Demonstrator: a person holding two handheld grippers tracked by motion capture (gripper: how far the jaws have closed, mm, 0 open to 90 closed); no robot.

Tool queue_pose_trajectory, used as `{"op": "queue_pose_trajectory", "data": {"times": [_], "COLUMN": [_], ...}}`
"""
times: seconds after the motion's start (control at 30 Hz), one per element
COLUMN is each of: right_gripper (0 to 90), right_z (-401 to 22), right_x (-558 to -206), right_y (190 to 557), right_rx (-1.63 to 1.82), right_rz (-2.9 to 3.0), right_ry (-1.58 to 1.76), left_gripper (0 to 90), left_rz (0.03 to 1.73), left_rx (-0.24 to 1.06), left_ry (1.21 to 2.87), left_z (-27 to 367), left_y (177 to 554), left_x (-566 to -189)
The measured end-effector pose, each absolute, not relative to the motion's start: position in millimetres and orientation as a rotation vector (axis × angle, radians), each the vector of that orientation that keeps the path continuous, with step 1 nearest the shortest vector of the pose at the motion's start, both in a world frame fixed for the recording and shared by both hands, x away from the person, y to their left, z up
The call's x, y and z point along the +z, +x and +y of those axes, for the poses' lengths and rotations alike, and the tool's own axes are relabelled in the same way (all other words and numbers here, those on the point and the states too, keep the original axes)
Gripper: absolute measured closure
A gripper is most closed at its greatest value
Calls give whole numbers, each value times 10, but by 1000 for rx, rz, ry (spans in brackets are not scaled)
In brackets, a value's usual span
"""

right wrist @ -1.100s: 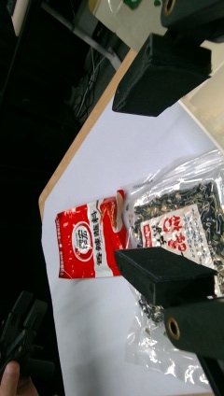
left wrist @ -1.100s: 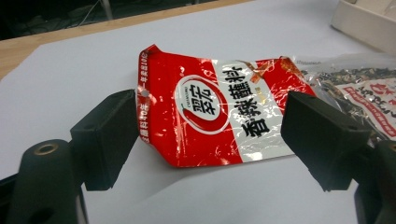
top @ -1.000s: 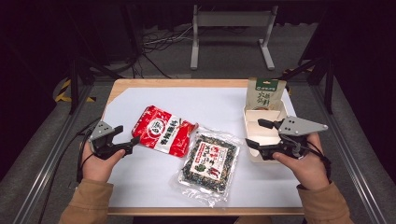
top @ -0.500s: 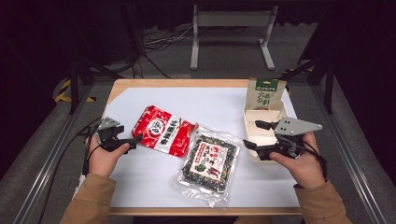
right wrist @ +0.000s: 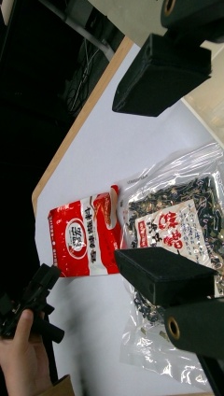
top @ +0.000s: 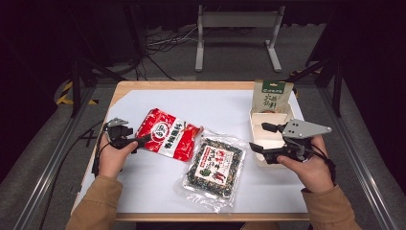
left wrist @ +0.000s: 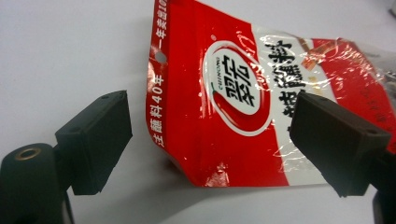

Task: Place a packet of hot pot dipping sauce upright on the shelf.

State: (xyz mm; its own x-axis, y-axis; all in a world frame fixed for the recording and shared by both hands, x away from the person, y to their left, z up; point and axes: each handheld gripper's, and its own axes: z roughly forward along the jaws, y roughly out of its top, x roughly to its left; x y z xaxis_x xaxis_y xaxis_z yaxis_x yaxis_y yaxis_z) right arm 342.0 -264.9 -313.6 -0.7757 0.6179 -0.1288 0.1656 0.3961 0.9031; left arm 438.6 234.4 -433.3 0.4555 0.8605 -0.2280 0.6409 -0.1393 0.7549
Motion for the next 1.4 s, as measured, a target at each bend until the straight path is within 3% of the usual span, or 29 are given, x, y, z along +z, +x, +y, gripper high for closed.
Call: {"op": "queue_pose_trajectory", "data": {"times": [0.63,0.9,1.07,1.4], "right_gripper": [246,246,246,247], "right_z": [-2666,-2663,-2657,-2713], "right_x": [-3142,-3146,-3160,-3181], "right_y": [3400,3391,3389,3327], "right_rx": [1437,1443,1436,1419], "right_rz": [2228,2231,2237,2232], "right_ry": [667,662,660,683], "left_gripper": [174,328,382,716], "left_rz": [1241,1122,1157,1178], "left_rx": [269,238,255,202], "left_ry": [1872,1856,1881,1931], "left_z": [2249,2141,2145,2104], "left_y": [4493,4467,4499,4565], "left_x": [-4472,-4441,-4489,-4576]}}
